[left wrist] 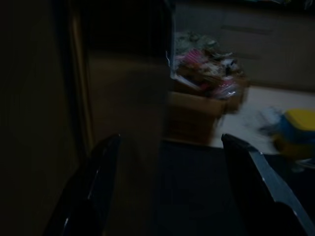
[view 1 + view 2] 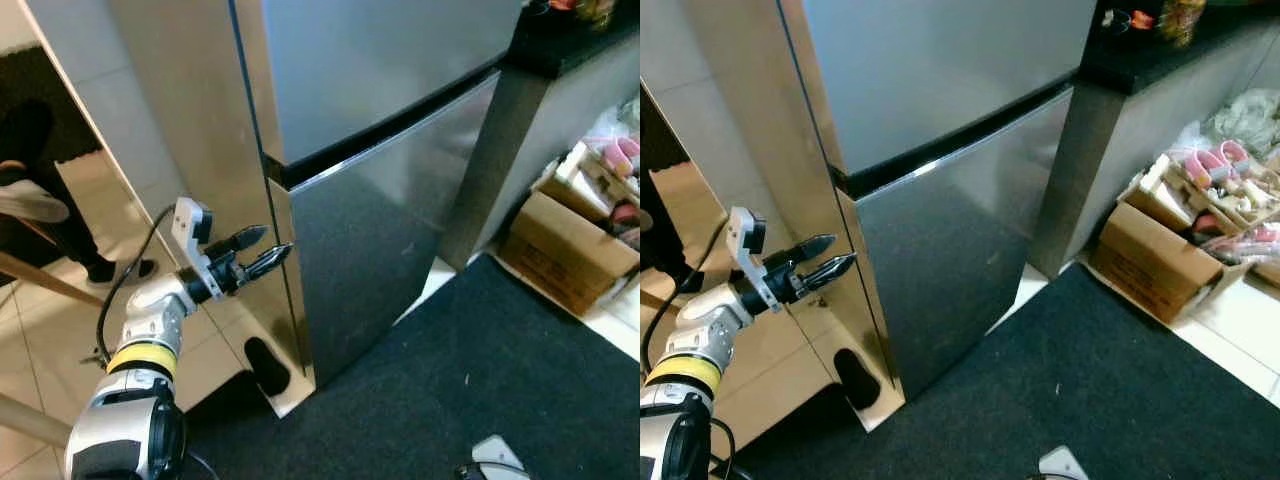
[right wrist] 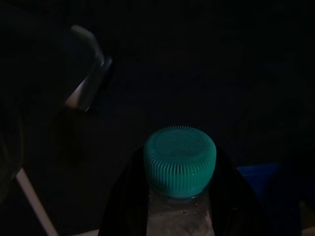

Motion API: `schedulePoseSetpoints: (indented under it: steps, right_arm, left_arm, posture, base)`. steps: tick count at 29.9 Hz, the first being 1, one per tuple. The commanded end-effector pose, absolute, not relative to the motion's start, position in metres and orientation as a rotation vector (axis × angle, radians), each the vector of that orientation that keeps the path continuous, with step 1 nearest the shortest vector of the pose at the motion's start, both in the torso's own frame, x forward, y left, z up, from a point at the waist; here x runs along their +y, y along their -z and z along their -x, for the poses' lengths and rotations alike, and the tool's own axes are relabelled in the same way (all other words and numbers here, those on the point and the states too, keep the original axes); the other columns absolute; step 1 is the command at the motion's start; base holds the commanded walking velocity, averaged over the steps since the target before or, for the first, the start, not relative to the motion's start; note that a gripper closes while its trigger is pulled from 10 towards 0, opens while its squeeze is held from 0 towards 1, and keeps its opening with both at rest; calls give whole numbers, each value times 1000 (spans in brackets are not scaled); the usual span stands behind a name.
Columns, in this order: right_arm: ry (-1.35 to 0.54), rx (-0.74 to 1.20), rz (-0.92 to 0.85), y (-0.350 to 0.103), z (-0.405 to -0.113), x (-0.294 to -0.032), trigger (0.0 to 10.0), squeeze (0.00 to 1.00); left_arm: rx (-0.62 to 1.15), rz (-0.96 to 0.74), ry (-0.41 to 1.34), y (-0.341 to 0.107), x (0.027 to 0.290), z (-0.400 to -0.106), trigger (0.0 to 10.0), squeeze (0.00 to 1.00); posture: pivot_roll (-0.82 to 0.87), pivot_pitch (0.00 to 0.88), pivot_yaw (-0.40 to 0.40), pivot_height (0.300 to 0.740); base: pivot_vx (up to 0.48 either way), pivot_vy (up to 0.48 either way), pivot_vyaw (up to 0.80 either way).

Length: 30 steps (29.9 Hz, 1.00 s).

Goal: Restocking fridge

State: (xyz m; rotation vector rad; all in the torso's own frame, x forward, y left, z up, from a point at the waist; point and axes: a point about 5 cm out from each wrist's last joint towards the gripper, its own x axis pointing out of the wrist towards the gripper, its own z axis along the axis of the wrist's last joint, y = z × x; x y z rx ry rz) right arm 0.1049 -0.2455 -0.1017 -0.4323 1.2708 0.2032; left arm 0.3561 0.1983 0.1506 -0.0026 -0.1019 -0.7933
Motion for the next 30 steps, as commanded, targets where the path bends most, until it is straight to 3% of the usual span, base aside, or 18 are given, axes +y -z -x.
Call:
schedulePoseSetpoints:
  steps: [1, 11, 26, 30]
  right_arm:
    - [-208, 1275, 442, 103, -99, -247, 10000, 0]
    - [-201, 1275, 439, 103, -92, -250, 10000, 0]
    - [-192, 1261, 446, 101, -95, -256, 10000, 0]
    - [-195, 1257, 443, 101, -96, -254, 10000, 0]
  left_arm:
    - [-74, -28, 782, -142, 188, -357, 10000, 0]
    - [-98, -58, 791, -150, 156, -368, 10000, 0]
    - [-185, -3, 670, -174, 151, -381, 10000, 0]
    - [-206, 70, 792, -178, 138, -380, 10000, 0]
  posture:
    - [-95, 106, 38, 740]
    - [-124, 156, 46, 740]
    - [-136, 166, 46, 740]
    - [-134, 165, 46, 740]
  base:
    - [0, 0, 0]
    - [0, 0, 0]
    - [0, 0, 0]
    - [0, 0, 0]
